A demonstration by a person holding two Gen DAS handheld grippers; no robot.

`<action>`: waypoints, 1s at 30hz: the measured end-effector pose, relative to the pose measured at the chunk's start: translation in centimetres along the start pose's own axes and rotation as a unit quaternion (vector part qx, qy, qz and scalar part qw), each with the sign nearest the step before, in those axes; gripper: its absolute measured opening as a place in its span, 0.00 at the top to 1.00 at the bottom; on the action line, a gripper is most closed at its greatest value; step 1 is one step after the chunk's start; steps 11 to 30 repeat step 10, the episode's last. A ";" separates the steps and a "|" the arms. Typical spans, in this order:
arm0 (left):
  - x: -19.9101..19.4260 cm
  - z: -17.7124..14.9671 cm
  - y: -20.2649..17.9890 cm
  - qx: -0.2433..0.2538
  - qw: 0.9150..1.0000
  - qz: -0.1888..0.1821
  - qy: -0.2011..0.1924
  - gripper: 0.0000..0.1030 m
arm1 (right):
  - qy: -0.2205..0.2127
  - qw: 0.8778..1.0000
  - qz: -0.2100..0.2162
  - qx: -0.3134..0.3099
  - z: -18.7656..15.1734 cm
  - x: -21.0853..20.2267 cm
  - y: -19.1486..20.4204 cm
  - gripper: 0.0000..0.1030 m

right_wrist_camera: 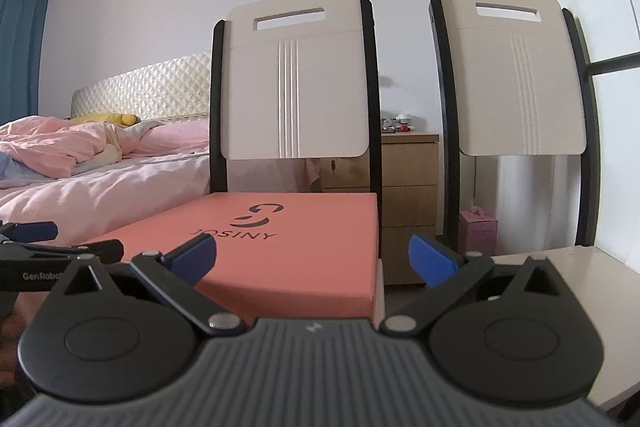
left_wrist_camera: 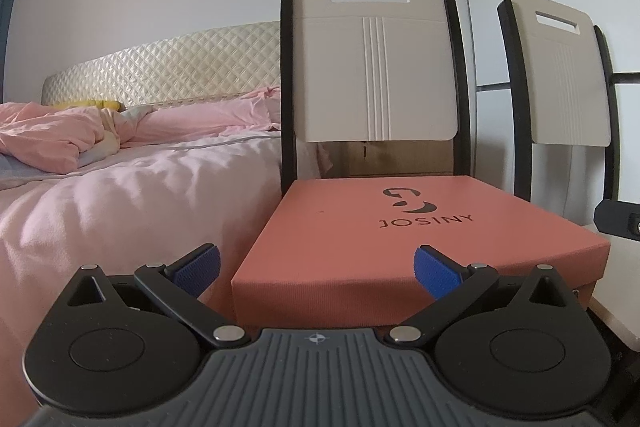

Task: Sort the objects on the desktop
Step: 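Open both grippers and pull them back from the closed box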

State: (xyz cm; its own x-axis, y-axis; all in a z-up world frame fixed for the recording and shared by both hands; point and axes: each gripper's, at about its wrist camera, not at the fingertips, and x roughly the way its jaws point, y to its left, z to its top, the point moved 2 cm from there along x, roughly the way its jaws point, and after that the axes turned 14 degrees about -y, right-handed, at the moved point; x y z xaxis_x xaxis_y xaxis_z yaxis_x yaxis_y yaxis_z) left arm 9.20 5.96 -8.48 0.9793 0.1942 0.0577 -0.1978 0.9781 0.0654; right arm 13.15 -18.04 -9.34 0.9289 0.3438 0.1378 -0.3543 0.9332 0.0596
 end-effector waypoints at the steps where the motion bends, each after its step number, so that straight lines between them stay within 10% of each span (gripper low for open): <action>1: 0.0 0.0 0.0 0.000 1.000 0.001 0.000 0.00 | 0.000 1.000 -0.002 0.000 0.0 0.0 0.0 0.00; 30: 0.0 0.0 -0.2 0.005 1.000 0.004 0.001 0.00 | 0.002 1.000 -0.008 0.002 0.0 0.0 -0.3 0.00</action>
